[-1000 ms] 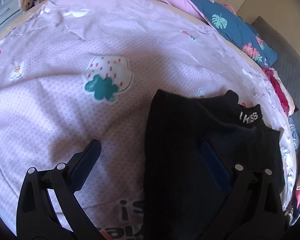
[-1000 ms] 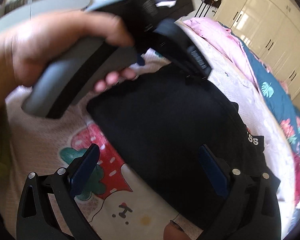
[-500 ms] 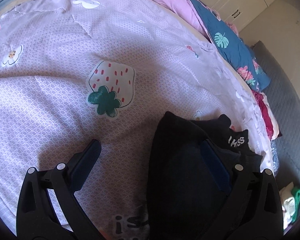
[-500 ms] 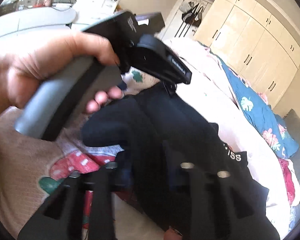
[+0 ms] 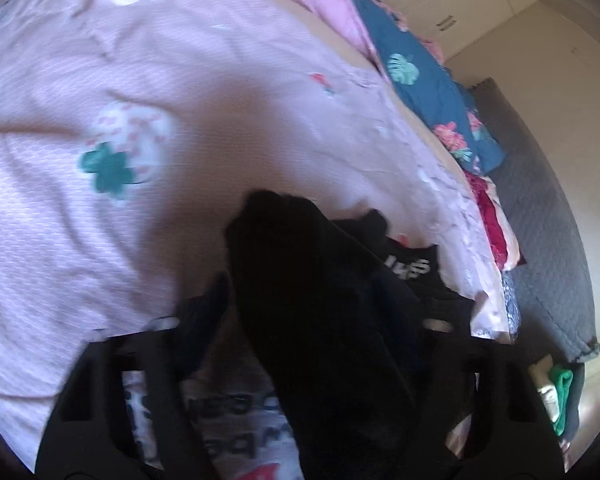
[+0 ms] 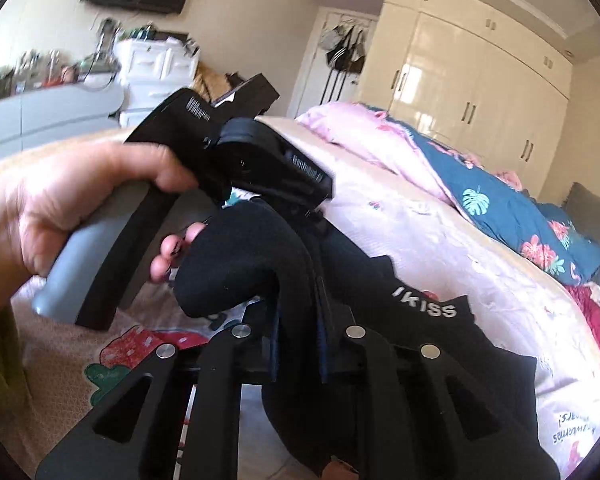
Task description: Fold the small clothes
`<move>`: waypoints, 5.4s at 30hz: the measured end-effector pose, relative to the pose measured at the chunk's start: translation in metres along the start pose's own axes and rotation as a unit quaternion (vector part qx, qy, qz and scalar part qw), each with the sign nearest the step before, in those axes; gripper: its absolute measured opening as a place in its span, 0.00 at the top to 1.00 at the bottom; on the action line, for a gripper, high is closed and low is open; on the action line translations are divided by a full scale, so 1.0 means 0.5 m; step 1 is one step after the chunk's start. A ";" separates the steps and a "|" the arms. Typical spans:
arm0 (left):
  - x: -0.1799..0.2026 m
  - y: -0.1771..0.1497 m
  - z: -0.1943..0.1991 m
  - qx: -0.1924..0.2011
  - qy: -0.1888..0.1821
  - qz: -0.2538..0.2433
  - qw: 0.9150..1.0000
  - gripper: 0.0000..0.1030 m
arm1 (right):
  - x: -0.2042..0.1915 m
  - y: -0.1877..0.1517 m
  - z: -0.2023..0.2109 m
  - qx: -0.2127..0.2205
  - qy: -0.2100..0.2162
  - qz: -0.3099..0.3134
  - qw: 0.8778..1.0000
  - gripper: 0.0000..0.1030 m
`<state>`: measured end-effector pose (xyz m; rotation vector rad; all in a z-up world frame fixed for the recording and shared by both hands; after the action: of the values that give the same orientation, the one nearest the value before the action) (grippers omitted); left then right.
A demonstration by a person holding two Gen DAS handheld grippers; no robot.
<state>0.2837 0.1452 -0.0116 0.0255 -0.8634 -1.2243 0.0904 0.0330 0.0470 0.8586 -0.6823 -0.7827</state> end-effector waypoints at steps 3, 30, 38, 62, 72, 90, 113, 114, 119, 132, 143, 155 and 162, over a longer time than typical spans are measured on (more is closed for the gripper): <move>0.040 -0.002 0.000 0.014 0.004 -0.020 1.000 0.70 | 0.028 0.000 0.022 0.018 -0.012 -0.013 1.000 0.89; 0.470 -0.115 -0.212 -0.018 0.019 -0.138 0.990 0.83 | 0.392 -0.227 0.153 -0.013 -0.074 -0.371 0.925 0.92; 0.520 -0.159 -0.286 -0.056 0.041 -0.167 0.983 0.56 | 0.474 -0.337 0.138 -0.048 0.008 -0.558 0.828 0.92; 0.458 -0.241 -0.030 0.040 0.041 -0.210 0.976 0.11 | 0.523 -0.332 0.244 -0.026 -0.065 -0.594 0.802 0.37; 0.423 -0.294 0.041 0.060 0.078 -0.234 0.967 0.09 | 0.537 -0.281 0.237 -0.017 -0.092 -0.518 0.850 0.22; 0.376 -0.374 0.108 0.080 0.084 -0.223 0.968 0.09 | 0.517 -0.298 0.198 -0.112 -0.153 -0.453 0.871 0.38; 0.342 -0.479 0.175 0.107 0.097 -0.231 0.962 0.09 | 0.317 -0.275 0.375 -0.077 -0.156 -0.321 0.931 0.04; 0.340 -0.480 0.171 0.103 0.099 -0.232 0.962 0.09 | 0.315 -0.276 0.367 -0.083 -0.160 -0.316 0.931 0.04; 0.325 -0.480 0.146 0.082 0.108 -0.232 0.963 0.09 | 0.313 -0.289 0.338 -0.107 -0.164 -0.311 0.930 0.04; 0.307 -0.471 0.137 0.075 0.126 -0.216 0.965 0.09 | 0.318 -0.296 0.328 -0.111 -0.168 -0.308 0.930 0.04; 0.311 -0.471 0.133 0.070 0.132 -0.220 0.964 0.09 | 0.324 -0.298 0.327 -0.111 -0.174 -0.312 0.927 0.04; 0.313 -0.468 0.137 0.075 0.135 -0.221 0.963 0.09 | 0.322 -0.296 0.326 -0.111 -0.176 -0.309 0.928 0.04; 0.309 -0.464 0.138 0.074 0.137 -0.220 0.963 0.09 | 0.322 -0.296 0.325 -0.114 -0.176 -0.309 0.928 0.04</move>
<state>0.0673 -0.0416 0.0176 0.5200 -0.7226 -1.5225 0.0032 -0.2246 0.0326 0.7272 -0.6169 -1.5821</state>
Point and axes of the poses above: each gripper's, at about its wrist camera, not at the fingertips, and z roughly against the way its jaws point, x to its right, y to its top, the point moved 1 cm from there along -z, roughly the way its jaws point, and after that the axes turned 4 degrees about -z, right-handed, at the moved point
